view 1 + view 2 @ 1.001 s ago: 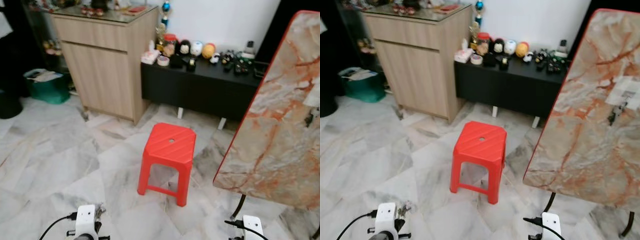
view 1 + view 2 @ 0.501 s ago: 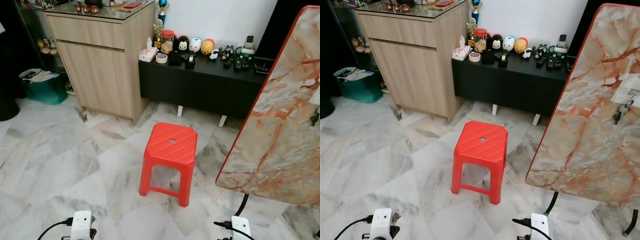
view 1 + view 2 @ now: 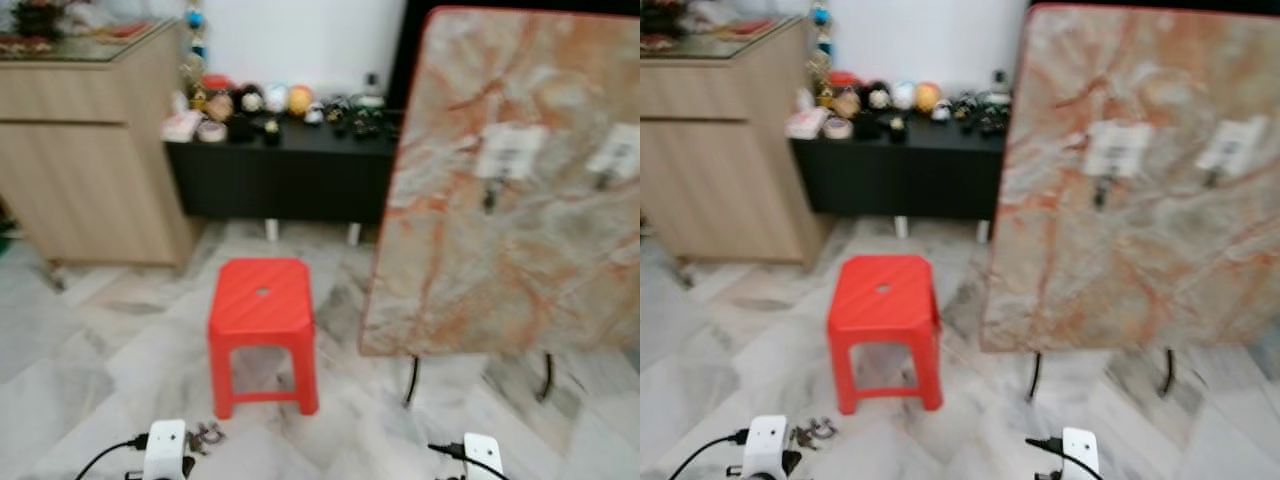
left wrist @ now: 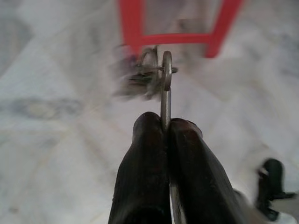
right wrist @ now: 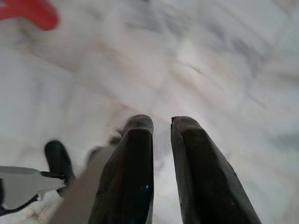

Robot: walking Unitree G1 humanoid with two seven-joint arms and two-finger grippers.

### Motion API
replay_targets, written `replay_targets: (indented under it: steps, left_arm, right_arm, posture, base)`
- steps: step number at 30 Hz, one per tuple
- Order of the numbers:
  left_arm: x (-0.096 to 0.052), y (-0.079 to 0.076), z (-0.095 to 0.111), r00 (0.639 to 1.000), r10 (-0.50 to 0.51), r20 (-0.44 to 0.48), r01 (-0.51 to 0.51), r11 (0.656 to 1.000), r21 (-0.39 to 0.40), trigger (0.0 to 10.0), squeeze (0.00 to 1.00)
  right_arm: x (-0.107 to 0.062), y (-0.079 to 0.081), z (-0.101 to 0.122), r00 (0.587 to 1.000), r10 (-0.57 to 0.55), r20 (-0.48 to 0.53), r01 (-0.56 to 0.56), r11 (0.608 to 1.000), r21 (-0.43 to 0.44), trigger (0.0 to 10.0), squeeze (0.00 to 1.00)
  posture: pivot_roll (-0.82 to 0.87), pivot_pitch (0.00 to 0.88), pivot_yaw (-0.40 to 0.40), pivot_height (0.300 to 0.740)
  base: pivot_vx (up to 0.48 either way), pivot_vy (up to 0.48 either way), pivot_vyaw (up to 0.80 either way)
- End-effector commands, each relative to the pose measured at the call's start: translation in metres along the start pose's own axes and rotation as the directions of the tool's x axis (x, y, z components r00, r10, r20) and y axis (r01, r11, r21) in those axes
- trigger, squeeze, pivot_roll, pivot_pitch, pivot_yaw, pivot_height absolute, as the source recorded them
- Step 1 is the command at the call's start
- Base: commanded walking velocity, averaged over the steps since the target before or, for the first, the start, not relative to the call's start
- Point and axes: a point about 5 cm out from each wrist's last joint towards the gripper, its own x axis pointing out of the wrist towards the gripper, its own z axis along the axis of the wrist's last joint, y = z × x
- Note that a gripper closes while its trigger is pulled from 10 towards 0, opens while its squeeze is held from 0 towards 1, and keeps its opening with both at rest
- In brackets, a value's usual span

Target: Hang keys on a hook

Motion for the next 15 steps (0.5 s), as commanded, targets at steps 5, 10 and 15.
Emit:
replay_targets:
  steps: [5, 10, 15]
  left_arm:
    - [0.0008, -0.0042, 0.0, 1.0, -0.001, -0.006, 0.001, 1.0, -0.013, 10.0, 0.0]
    - [0.0019, -0.0052, 0.0032, 1.0, -0.014, -0.005, 0.014, 1.0, 0.013, 10.0, 0.0]
    - [0.0022, -0.0083, 0.003, 1.0, -0.021, -0.008, 0.022, 1.0, 0.022, 10.0, 0.0]
  right_arm:
    - [0.0002, 0.0005, 0.0039, 1.0, -0.005, 0.008, 0.005, 1.0, 0.0, 10.0, 0.0]
    - [0.0003, 0.0024, 0.0031, 1.0, 0.0, 0.008, 0.0, 1.0, -0.001, 10.0, 0.0]
    - [0.0002, -0.0018, 0.0072, 1.0, -0.005, 0.013, 0.005, 1.0, -0.003, 10.0, 0.0]
  posture:
    - [0.04, 0.0, -0.045, 0.74]
    - [0.04, 0.0, -0.04, 0.74]
    - [0.03, 0.0, -0.039, 0.74]
  base:
    - [0.0, 0.0, -0.67]
    - [0.0, 0.0, -0.67]
    - [0.0, 0.0, -0.67]
